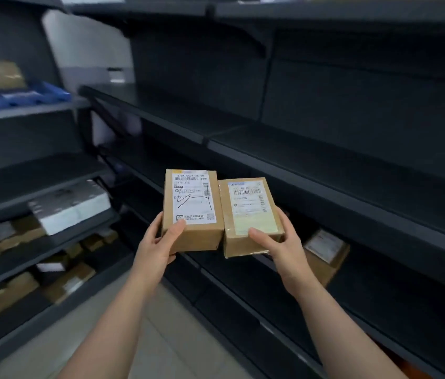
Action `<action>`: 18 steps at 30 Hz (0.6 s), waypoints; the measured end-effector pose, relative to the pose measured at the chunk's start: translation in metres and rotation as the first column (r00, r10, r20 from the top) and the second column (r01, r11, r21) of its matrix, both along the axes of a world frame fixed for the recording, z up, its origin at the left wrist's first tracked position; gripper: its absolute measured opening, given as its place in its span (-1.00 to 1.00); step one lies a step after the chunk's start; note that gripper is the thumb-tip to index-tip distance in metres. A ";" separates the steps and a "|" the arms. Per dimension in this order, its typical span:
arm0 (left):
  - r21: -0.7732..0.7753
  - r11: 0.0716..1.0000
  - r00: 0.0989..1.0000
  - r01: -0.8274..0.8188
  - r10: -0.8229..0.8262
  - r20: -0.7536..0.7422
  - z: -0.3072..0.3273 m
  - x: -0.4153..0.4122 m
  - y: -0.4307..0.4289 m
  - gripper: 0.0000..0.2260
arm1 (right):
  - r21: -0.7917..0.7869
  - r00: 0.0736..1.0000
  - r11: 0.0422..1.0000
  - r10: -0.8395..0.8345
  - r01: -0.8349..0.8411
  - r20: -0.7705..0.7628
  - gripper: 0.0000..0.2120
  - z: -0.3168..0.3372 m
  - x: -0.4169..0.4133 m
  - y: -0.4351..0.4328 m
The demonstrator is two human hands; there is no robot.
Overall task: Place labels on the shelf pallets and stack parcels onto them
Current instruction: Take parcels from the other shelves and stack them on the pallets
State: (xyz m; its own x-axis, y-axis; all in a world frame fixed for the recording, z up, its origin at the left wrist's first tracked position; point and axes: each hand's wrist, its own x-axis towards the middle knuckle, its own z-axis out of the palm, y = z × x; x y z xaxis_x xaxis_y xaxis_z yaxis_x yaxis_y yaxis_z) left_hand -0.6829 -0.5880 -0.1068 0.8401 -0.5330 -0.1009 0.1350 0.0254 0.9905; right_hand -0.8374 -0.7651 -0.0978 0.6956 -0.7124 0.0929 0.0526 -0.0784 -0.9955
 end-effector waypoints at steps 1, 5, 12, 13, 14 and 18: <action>-0.011 0.999 0.999 -0.034 0.034 0.004 0.004 0.017 0.011 -0.36 | -0.019 0.999 0.999 0.033 -0.033 0.009 -0.24 0.006 0.023 0.006; -0.054 0.985 0.986 -0.161 0.163 0.028 0.023 0.089 0.058 -0.25 | -0.083 0.983 0.982 0.176 -0.172 0.054 -0.31 0.031 0.121 0.036; -0.069 0.945 0.943 -0.321 0.325 0.068 0.062 0.225 0.139 -0.29 | -0.110 0.938 0.943 0.325 -0.313 0.119 -0.37 0.068 0.296 0.101; -0.064 0.942 0.938 -0.329 0.334 0.088 0.068 0.246 0.150 -0.28 | -0.105 0.934 0.942 0.332 -0.320 0.130 -0.39 0.073 0.319 0.110; -0.063 0.940 0.934 -0.336 0.341 0.105 0.074 0.265 0.159 -0.28 | -0.100 0.931 0.940 0.337 -0.325 0.143 -0.40 0.076 0.342 0.117; -0.074 0.927 0.914 -0.367 0.375 0.155 0.094 0.334 0.184 -0.38 | -0.085 0.910 0.927 0.374 -0.364 0.180 -0.43 0.088 0.419 0.140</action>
State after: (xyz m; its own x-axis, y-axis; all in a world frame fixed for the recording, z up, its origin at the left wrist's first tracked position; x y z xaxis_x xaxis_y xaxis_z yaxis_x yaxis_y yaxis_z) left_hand -0.3489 -0.4035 -0.0133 0.9811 -0.1806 0.0700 -0.0554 0.0847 0.9949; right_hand -0.4189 -0.6251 -0.0099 0.8740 -0.3994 0.2769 0.2742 -0.0653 -0.9595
